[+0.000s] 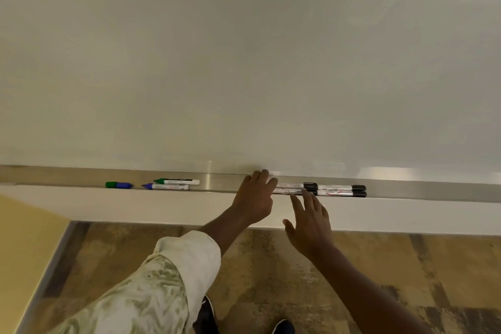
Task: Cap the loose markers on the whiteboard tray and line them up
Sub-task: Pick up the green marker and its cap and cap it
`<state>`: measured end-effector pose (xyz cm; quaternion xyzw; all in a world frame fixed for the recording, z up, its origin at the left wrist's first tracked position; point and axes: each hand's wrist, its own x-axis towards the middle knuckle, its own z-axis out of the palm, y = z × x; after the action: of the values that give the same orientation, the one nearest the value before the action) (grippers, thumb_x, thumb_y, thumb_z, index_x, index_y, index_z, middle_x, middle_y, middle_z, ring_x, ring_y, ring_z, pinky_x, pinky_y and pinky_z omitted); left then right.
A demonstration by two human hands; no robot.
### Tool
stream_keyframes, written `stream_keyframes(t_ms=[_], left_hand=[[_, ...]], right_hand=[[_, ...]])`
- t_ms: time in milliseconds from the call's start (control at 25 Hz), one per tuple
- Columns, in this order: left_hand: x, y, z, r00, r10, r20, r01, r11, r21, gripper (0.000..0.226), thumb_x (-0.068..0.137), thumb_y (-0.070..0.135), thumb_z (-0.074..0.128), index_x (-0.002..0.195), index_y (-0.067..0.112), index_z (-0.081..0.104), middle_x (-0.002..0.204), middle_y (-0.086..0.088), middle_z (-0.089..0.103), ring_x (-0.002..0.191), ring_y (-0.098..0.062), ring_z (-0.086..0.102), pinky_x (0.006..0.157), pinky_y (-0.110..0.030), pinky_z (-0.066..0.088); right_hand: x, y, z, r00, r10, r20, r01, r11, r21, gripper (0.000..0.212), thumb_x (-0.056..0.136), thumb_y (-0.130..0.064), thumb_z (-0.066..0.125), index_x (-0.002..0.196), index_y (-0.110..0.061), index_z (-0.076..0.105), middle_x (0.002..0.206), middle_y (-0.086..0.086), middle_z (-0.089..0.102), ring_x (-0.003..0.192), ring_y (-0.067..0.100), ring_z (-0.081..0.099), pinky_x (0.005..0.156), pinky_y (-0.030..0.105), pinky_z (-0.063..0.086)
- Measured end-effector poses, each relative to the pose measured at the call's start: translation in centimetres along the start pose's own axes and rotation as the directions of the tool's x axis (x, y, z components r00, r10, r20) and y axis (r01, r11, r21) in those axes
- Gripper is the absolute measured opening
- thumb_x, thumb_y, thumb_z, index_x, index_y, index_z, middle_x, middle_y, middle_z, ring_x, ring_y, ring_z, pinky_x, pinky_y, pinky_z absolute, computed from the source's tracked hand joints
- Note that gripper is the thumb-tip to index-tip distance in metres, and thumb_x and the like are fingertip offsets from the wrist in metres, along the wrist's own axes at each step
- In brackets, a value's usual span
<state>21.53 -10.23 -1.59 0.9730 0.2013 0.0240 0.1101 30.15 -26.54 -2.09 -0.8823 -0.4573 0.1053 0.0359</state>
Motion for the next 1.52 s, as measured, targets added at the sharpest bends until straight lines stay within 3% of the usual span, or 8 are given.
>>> stream_keyframes(t_ms=[80, 280, 480, 800, 960, 1120, 1240, 1520], left_hand=[[-2.0, -3.0, -0.7, 0.998, -0.058, -0.032, 0.057, 0.998, -0.014, 0.048, 0.080, 0.016, 0.055, 0.128, 0.012, 0.052, 0.123, -0.010, 0.052, 0.111, -0.030, 0.050, 0.092, -0.042, 0.047], [-8.9, -11.6, -2.2, 0.965, -0.238, -0.110, 0.240, 0.971, 0.012, 0.048, 0.083, 0.020, 0.057, 0.130, 0.013, 0.052, 0.122, -0.010, 0.055, 0.111, -0.028, 0.053, 0.091, -0.041, 0.051], [-15.1, -19.5, -3.9, 0.882, -0.447, -0.149, 0.455, 0.890, 0.024, 0.049, 0.083, 0.020, 0.061, 0.130, 0.008, 0.054, 0.119, -0.012, 0.058, 0.107, -0.032, 0.057, 0.085, -0.044, 0.053], [-19.5, -28.5, -6.5, 0.736, -0.660, -0.150, 0.670, 0.742, 0.021, 0.038, 0.089, 0.011, 0.060, 0.126, 0.010, 0.058, 0.118, -0.011, 0.059, 0.102, -0.030, 0.057, 0.081, -0.043, 0.050], [-18.9, -30.7, -6.7, 0.762, -0.633, -0.136, 0.644, 0.763, 0.056, 0.033, 0.091, 0.011, 0.059, 0.123, 0.016, 0.063, 0.112, -0.008, 0.061, 0.098, -0.028, 0.057, 0.081, -0.041, 0.049], [-17.8, -31.1, -6.6, 0.851, -0.507, -0.134, 0.520, 0.850, 0.085, 0.021, 0.090, 0.013, 0.061, 0.107, 0.023, 0.069, 0.098, -0.005, 0.060, 0.089, -0.026, 0.057, 0.075, -0.039, 0.048], [-17.1, -31.3, -6.1, 0.902, -0.415, -0.115, 0.428, 0.895, 0.125, 0.019, 0.086, 0.010, 0.064, 0.099, 0.022, 0.072, 0.094, -0.004, 0.059, 0.088, -0.025, 0.057, 0.074, -0.039, 0.051], [-16.8, -31.8, -5.7, 0.937, -0.334, -0.098, 0.345, 0.929, 0.135, 0.012, 0.090, 0.014, 0.061, 0.097, 0.018, 0.070, 0.095, -0.003, 0.061, 0.088, -0.024, 0.057, 0.077, -0.039, 0.047]], right_hand=[[1.2, -1.9, -0.1, 0.996, -0.073, -0.049, 0.073, 0.997, 0.006, 0.068, 0.088, -0.042, 0.064, 0.145, -0.015, 0.039, 0.155, 0.018, 0.033, 0.143, 0.037, 0.029, 0.110, 0.050, 0.034], [4.3, -9.6, -0.1, 0.961, -0.275, -0.032, 0.276, 0.959, 0.070, 0.065, 0.092, -0.040, 0.059, 0.148, -0.017, 0.034, 0.157, 0.010, 0.031, 0.146, 0.030, 0.025, 0.114, 0.046, 0.028], [6.9, -17.8, 0.0, 0.875, -0.484, -0.018, 0.484, 0.871, 0.086, 0.057, 0.092, -0.031, 0.059, 0.143, -0.014, 0.040, 0.147, 0.009, 0.046, 0.136, 0.027, 0.041, 0.106, 0.042, 0.041], [11.4, -24.1, 0.5, 0.873, -0.483, 0.075, 0.487, 0.870, -0.072, 0.044, 0.091, -0.008, 0.050, 0.134, -0.013, 0.051, 0.126, 0.009, 0.060, 0.106, 0.029, 0.059, 0.083, 0.039, 0.051], [12.0, -24.4, 0.7, 0.880, -0.469, 0.076, 0.475, 0.866, -0.159, 0.024, 0.087, -0.008, 0.057, 0.109, -0.011, 0.065, 0.101, 0.012, 0.063, 0.082, 0.030, 0.062, 0.064, 0.039, 0.052], [11.9, -24.2, 1.2, 0.885, -0.463, 0.038, 0.462, 0.868, -0.183, 0.021, 0.071, -0.005, 0.077, 0.091, -0.008, 0.070, 0.080, 0.012, 0.064, 0.064, 0.028, 0.062, 0.049, 0.036, 0.052], [11.6, -23.7, 1.3, 0.892, -0.453, -0.001, 0.447, 0.882, -0.149, 0.024, 0.069, -0.004, 0.080, 0.090, -0.007, 0.070, 0.079, 0.012, 0.065, 0.064, 0.028, 0.063, 0.049, 0.034, 0.052], [9.9, -22.4, 0.6, 0.927, -0.369, -0.070, 0.370, 0.929, 0.002, 0.027, 0.076, -0.011, 0.074, 0.103, -0.010, 0.066, 0.090, 0.009, 0.066, 0.071, 0.023, 0.061, 0.054, 0.032, 0.052]])
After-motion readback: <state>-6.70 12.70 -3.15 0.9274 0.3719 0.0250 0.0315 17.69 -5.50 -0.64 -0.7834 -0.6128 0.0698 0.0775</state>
